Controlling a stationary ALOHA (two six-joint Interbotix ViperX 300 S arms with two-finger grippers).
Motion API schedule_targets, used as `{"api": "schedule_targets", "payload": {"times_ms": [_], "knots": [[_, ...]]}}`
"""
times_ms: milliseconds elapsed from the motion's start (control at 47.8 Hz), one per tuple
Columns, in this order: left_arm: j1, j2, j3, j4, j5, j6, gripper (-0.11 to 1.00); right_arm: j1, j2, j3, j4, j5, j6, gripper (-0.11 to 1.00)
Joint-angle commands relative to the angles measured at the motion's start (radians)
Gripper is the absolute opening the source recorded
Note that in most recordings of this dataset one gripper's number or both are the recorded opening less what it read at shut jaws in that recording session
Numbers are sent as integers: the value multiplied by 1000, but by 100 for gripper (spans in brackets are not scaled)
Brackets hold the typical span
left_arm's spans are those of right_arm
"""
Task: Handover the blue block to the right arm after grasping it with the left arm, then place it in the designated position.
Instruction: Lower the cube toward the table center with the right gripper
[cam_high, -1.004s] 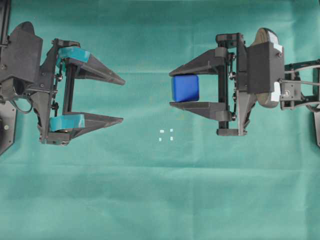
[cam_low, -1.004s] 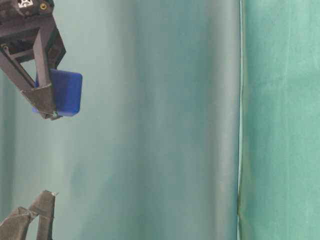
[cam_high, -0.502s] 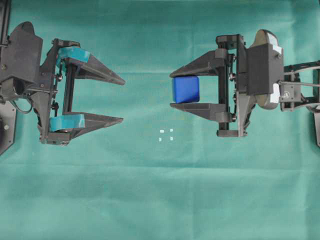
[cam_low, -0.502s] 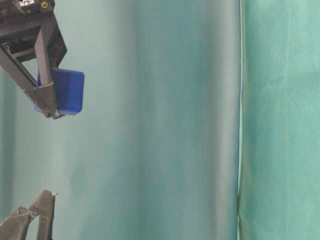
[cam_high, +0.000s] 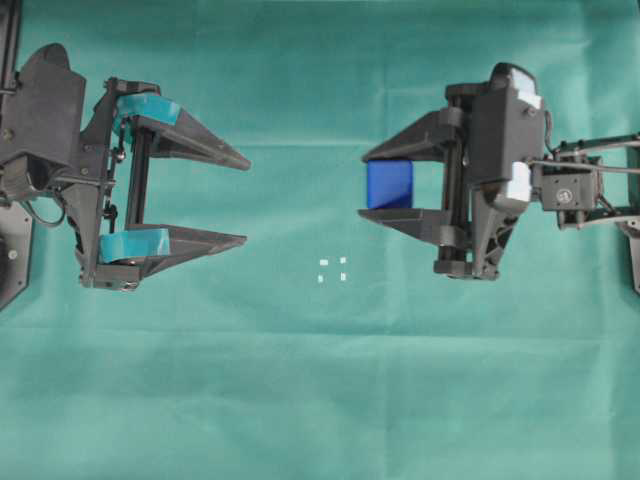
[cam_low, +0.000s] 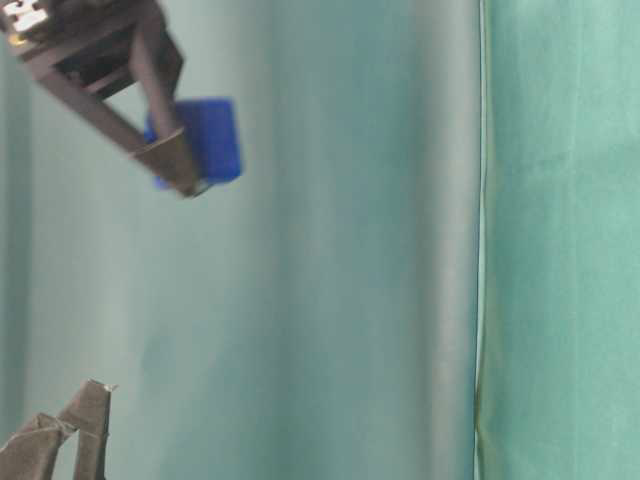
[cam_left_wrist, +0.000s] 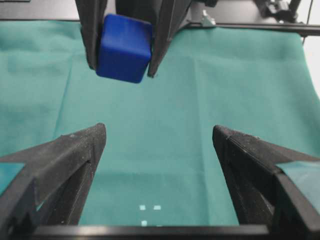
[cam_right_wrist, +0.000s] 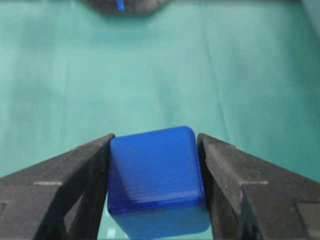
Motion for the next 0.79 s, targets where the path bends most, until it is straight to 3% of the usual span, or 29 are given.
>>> {"api": "schedule_targets", "payload": {"times_ms": [0, 188, 774], "knots": [[3, -5, -17, 3, -8, -2, 100, 11, -12, -25, 37, 60, 0, 56], [5, -6, -17, 3, -8, -2, 100, 21, -11, -23, 72, 123, 0, 56], [3, -6, -17, 3, -9, -5, 100, 20, 44, -21, 72, 97, -3, 56]]}}
